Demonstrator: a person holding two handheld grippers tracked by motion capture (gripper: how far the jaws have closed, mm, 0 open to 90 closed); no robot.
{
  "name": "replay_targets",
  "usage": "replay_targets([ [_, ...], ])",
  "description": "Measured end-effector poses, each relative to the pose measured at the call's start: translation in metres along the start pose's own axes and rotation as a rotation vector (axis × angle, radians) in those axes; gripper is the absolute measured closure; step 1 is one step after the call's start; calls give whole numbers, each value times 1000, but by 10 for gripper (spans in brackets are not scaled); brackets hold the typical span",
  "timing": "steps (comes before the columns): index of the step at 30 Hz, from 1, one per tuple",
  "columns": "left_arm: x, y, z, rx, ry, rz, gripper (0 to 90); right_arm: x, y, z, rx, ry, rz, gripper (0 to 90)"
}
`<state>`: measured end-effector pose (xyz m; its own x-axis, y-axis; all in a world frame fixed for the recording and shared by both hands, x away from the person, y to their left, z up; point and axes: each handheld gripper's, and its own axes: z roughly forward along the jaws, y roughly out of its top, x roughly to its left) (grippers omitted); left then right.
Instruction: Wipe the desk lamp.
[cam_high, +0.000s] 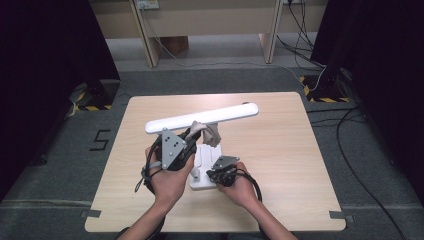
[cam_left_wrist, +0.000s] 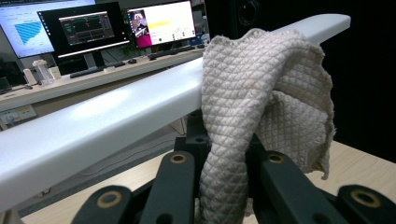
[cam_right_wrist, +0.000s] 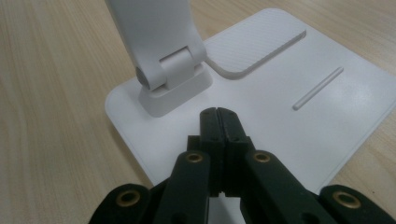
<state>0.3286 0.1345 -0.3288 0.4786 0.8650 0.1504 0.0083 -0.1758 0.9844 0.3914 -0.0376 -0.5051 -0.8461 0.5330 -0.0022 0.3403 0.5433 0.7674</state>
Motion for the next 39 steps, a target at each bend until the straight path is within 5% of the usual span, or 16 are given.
replay_targets([
  [39, 18, -7, -16, -2, 44, -17, 806, 0, 1, 0, 2, -2, -9, 900],
])
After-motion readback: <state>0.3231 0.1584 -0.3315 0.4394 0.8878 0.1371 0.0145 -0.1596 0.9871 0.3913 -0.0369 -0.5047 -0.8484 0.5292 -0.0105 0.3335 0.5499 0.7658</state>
